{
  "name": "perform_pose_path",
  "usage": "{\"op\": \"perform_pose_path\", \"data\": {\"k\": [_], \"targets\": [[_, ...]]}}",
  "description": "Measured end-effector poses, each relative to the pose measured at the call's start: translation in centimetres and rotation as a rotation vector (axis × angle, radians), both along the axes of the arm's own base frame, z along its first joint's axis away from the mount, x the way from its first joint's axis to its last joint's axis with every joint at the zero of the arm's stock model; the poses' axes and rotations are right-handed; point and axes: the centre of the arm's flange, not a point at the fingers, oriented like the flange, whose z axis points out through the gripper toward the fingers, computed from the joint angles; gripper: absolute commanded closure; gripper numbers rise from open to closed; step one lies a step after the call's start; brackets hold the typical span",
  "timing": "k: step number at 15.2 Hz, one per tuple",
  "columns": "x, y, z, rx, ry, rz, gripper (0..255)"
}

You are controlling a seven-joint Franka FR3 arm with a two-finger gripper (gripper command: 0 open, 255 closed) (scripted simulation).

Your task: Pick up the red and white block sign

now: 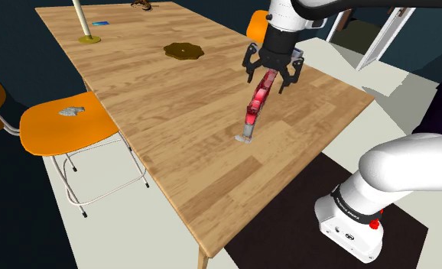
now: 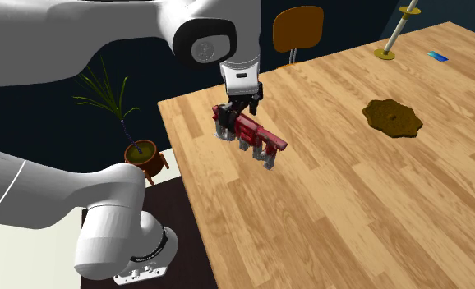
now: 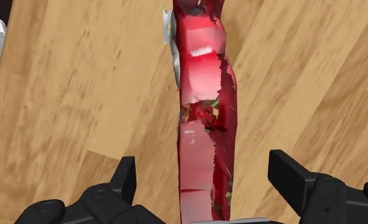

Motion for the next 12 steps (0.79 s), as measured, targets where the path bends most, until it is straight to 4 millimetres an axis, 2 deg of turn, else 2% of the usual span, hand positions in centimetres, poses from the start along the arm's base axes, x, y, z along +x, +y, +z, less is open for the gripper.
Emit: {"op": "perform_pose_path", "data": {"k": [1, 2, 12], "targets": [[-0.03, -0.05, -0.4, 0.0, 0.0, 0.0, 0], [-0.04, -0.09, -0.54, 0.0, 0.0, -0.001, 255], [-0.06, -0.1, -0.63, 0.0, -0.002, -0.001, 255]]}}
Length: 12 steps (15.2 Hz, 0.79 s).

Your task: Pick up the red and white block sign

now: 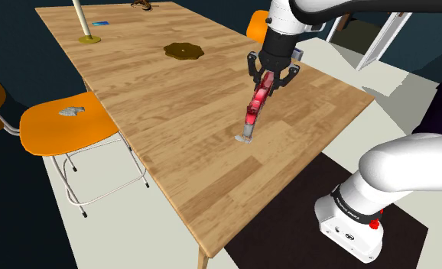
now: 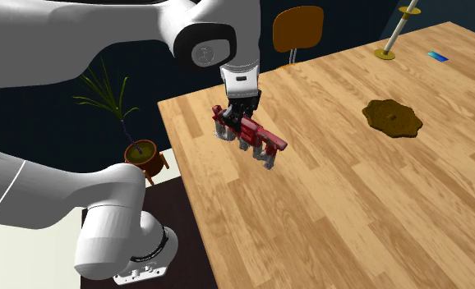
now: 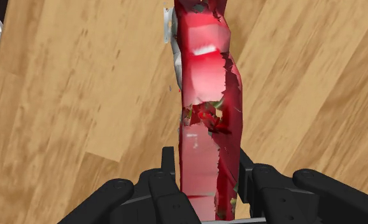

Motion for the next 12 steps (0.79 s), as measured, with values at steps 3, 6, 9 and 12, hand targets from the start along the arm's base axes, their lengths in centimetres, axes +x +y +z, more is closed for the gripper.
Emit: {"op": "perform_pose_path", "data": {"k": [3, 6, 9, 12], "targets": [[0.0, -0.1, 1.0, 0.0, 0.002, 0.0, 255], [0.0, 0.0, 2.5, 0.0, 0.002, 0.0, 255], [0.1, 0.0, 4.2, 0.0, 0.002, 0.0, 255], [0.0, -0.1, 5.6, 0.0, 0.002, 0.0, 255]]}}
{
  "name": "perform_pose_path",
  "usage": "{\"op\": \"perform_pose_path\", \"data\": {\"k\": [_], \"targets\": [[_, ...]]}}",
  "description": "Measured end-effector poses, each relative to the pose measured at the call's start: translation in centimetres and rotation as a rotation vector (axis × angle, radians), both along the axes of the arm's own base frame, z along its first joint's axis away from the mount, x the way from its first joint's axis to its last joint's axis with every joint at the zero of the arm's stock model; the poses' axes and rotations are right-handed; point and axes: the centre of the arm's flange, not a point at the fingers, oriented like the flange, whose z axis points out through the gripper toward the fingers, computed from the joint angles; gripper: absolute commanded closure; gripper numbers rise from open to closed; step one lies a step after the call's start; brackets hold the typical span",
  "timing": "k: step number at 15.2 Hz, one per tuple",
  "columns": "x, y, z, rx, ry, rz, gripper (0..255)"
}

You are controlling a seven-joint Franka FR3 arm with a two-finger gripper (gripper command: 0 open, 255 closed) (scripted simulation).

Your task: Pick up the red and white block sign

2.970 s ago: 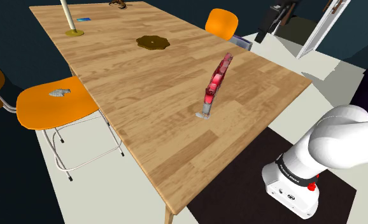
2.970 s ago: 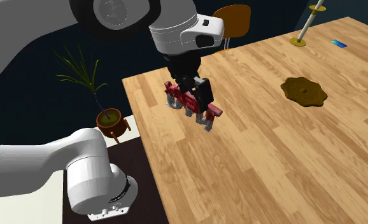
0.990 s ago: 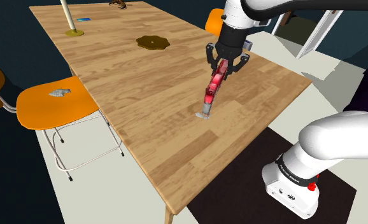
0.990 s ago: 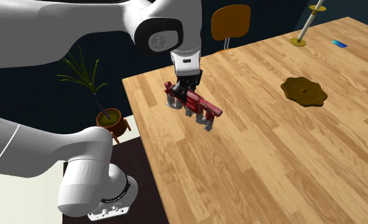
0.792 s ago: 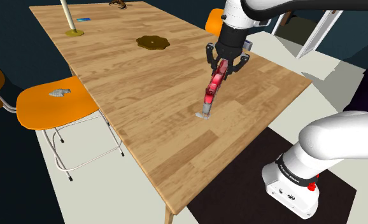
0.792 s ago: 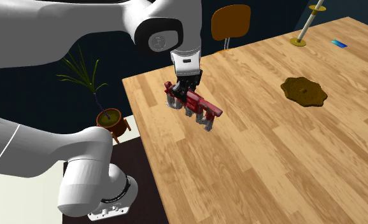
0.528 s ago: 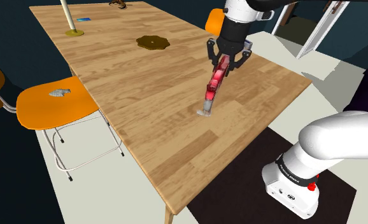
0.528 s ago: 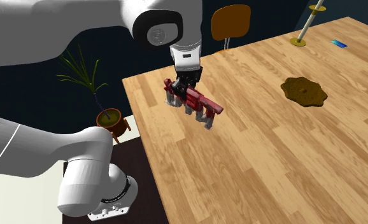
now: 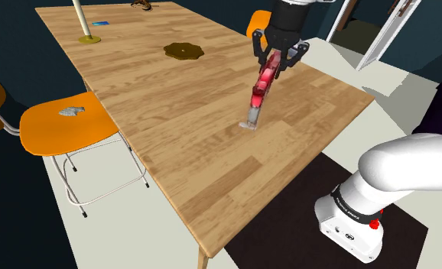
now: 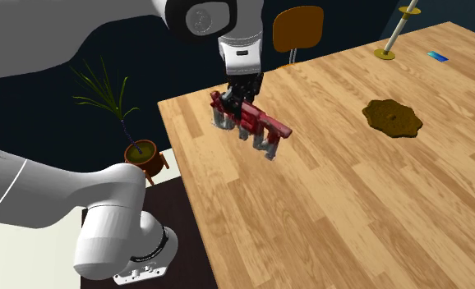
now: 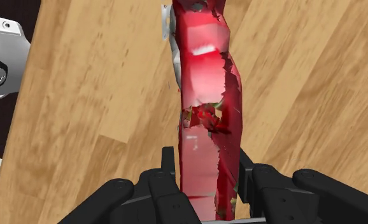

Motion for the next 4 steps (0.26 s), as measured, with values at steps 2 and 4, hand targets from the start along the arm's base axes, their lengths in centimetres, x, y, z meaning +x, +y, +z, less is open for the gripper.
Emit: {"op": "perform_pose_path", "data": {"k": [2, 4], "targets": [[-0.1, 0.1, 1.2, 0.0, 0.0, 0.0, 255], [0.0, 0.1, 1.9, 0.0, 0.0, 0.0, 255]]}}
